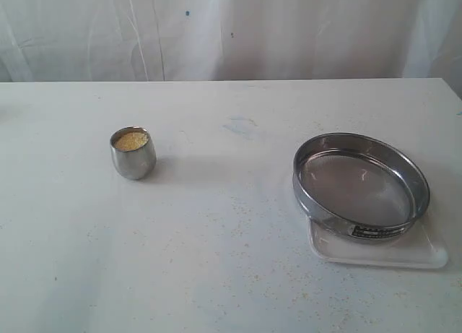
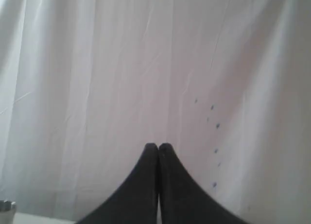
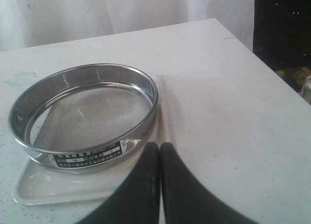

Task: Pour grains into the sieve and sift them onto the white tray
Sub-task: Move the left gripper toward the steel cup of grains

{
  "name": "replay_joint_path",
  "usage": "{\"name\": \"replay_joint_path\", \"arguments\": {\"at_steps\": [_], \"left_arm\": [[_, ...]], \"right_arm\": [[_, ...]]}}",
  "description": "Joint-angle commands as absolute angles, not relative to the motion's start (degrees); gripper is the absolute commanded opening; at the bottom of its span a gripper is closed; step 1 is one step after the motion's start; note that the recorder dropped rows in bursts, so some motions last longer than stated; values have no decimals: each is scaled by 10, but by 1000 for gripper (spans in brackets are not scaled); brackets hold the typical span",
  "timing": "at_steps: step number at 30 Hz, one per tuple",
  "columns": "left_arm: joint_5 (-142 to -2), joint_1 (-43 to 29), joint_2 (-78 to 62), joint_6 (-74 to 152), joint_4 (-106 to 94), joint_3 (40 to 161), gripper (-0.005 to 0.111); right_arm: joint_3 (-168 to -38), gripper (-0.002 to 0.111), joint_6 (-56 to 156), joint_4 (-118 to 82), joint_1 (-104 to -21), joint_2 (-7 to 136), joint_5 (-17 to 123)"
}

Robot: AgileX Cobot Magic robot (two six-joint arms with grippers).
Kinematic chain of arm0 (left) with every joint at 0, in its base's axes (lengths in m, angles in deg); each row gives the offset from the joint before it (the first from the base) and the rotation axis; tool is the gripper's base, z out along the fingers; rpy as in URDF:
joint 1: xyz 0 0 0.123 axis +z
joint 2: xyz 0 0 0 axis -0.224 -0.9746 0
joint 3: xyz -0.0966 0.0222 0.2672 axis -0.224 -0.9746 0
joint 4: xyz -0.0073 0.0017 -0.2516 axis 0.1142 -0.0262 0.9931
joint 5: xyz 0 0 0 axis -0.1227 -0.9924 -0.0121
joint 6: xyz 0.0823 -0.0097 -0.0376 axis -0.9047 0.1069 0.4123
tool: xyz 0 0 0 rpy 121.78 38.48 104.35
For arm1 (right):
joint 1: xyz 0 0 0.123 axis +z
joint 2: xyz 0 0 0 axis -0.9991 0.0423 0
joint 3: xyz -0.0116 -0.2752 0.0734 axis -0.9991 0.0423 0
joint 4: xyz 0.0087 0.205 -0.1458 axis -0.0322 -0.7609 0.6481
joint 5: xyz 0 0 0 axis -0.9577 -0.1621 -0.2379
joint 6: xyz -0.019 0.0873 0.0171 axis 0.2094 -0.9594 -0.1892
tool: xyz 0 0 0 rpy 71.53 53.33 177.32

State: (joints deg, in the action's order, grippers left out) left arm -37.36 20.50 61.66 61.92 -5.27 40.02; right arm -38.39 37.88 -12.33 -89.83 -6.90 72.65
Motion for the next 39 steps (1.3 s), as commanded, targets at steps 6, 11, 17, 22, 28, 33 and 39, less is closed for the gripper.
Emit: {"name": "replay_joint_path", "arguments": {"at_steps": [6,11,17,22,28,33,39], "left_arm": [[-308,202,500,639,76,430,0],[-455,202,293,433,73,557,0],[-629,196,-11,600,-99,704,0],[-558,148,-134,686,-455,705,0],[-187,146,-225,780,-573,671,0],[-184,146,-285,756,-558,671,0],[-227,146,-313,658,-564,671,40]], "right_arm": [[-383,0,379,-122,-898,-71,724],[-383,0,379,-122,-898,-71,724],[-383,0,379,-122,-898,-71,724],[-383,0,379,-122,-898,-71,724],[-383,0,379,-122,-898,-71,724],[-383,0,379,-122,-898,-71,724],[-383,0,379,-122,-898,-71,724]]}}
